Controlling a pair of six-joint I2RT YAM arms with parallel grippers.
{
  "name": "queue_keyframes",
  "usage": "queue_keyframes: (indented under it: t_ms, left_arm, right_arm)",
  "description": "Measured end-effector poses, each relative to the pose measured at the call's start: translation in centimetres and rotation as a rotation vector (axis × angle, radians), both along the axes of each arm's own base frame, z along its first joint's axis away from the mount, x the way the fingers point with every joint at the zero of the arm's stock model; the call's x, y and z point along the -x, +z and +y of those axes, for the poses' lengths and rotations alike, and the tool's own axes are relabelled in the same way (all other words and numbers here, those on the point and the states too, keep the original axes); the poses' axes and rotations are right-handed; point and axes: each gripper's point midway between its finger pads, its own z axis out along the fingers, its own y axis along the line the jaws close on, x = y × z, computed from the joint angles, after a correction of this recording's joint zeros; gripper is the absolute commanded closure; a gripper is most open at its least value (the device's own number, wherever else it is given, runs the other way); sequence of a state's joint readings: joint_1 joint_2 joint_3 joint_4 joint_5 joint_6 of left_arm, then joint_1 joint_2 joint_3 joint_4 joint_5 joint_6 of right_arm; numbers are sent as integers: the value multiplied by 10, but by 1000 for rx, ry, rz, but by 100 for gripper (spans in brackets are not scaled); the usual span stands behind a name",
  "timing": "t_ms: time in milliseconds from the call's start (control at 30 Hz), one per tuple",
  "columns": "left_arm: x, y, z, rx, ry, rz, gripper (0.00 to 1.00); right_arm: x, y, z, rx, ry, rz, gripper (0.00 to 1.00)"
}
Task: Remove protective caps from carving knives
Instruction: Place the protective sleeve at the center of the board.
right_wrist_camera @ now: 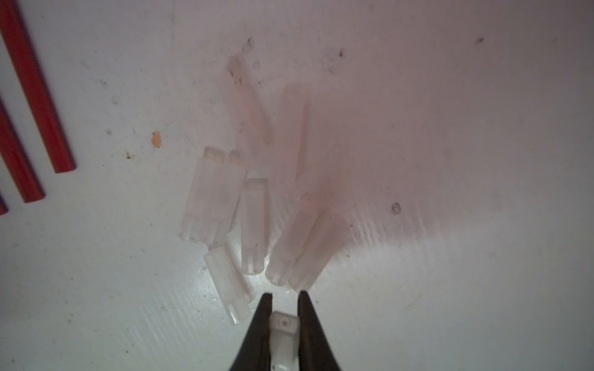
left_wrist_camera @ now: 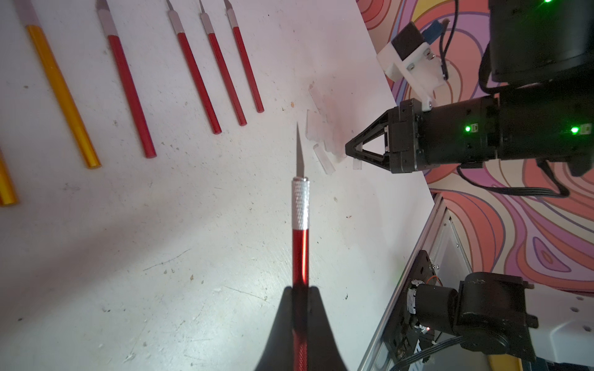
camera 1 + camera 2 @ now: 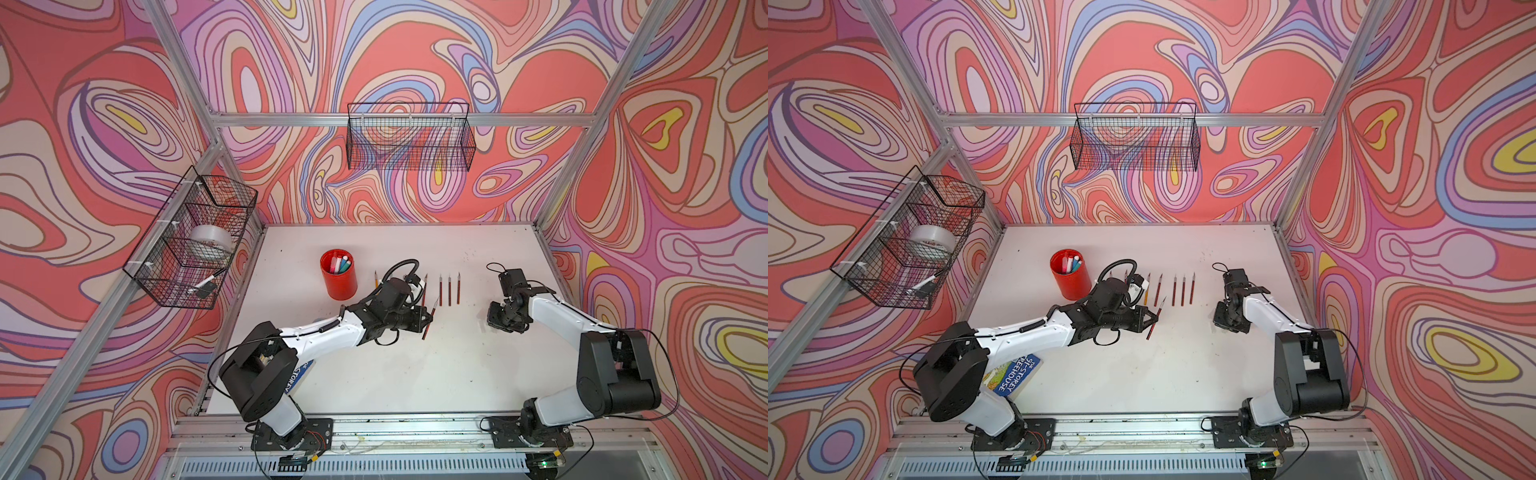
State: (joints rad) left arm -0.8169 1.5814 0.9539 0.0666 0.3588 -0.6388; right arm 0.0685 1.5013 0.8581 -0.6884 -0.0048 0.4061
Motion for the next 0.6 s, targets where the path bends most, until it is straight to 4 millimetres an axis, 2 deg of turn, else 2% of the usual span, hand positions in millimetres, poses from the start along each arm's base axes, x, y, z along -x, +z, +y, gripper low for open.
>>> queue_keyframes:
  t_ms: [233, 467, 600]
  left_arm:
    - [0, 1, 1, 0, 2, 0, 100]
    - [1, 0, 2, -4, 2, 4, 100]
    - [1, 0, 2, -5, 2, 5, 100]
  right_arm:
    - [-1, 0, 2, -12, 0, 1, 72]
    - [-4, 5, 3, -14, 2, -4, 71]
    - [-12, 18, 10, -57, 12, -42, 70]
